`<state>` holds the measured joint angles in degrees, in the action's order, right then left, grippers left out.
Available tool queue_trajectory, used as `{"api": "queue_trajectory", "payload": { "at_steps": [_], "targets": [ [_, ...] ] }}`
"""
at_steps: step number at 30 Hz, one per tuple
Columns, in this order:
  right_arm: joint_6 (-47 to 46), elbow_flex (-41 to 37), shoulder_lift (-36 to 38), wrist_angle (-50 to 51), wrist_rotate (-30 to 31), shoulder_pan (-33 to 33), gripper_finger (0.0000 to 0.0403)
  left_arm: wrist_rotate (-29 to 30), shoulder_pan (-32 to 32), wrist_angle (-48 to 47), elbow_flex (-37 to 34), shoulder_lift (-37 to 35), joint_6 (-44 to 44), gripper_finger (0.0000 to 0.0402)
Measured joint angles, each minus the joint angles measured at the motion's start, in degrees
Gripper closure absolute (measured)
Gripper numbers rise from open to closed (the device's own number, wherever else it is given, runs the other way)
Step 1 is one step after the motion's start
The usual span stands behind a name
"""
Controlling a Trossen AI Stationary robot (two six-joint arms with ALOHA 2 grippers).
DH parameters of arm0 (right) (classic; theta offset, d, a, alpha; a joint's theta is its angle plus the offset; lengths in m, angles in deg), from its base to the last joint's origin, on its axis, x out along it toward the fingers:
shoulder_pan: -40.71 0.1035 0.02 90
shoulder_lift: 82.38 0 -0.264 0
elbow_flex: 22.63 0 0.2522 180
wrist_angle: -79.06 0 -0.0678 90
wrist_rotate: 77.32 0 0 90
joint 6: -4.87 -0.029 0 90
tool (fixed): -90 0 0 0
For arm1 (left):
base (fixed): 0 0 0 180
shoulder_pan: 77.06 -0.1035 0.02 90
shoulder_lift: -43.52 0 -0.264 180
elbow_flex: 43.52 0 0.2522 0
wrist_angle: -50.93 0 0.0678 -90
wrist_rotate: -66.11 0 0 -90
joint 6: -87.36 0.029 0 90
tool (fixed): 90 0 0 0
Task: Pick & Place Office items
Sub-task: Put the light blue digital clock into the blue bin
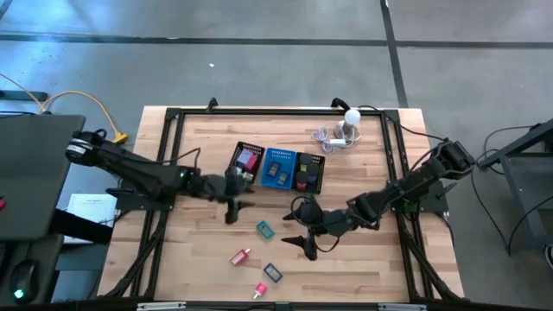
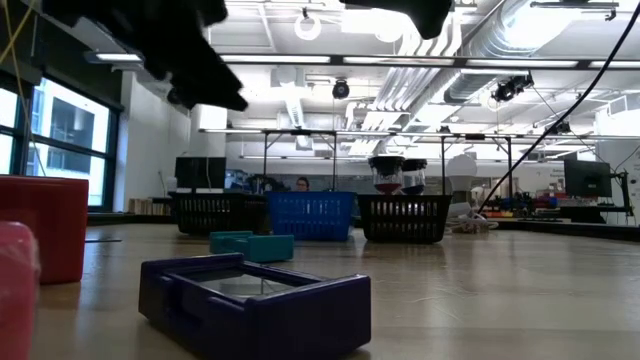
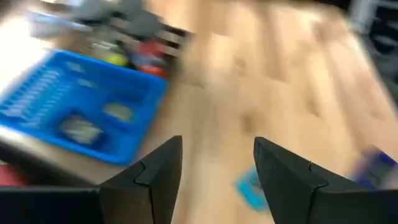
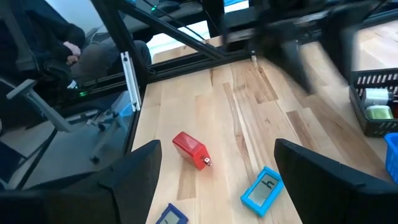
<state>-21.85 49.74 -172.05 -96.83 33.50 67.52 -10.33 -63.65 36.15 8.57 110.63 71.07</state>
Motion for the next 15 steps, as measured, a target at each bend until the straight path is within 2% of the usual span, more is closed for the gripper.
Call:
{"api": "queue_trajectory", "payload": {
  "at_steps": [4, 8, 11, 15],
  "targets": [
    [0.22, 0.0, 0.0, 0.02, -0.04, 0.23, 0.0101, -1.99, 4.98, -1.09, -0.03, 1.65, 0.45, 0.0208],
    [0.21, 0.0, 0.0, 0.02, 0.0, 0.19, 0.0101, -2.05, 9.18, -2.67, -0.09, 5.33, 7.49, 0.0208],
    [-0.44, 0.0, 0.0, 0.22, -0.16, 0.22, 0.0101, -2.12, 11.46, -2.54, -0.09, 8.39, 9.2, 0.0208],
    [-1.61, 0.0, 0.0, 0.35, -2.93, 0.22, 0.0101, -2.07, 13.4, -2.4, -0.09, 11.14, 9.83, 0.0208]
  ]
}}
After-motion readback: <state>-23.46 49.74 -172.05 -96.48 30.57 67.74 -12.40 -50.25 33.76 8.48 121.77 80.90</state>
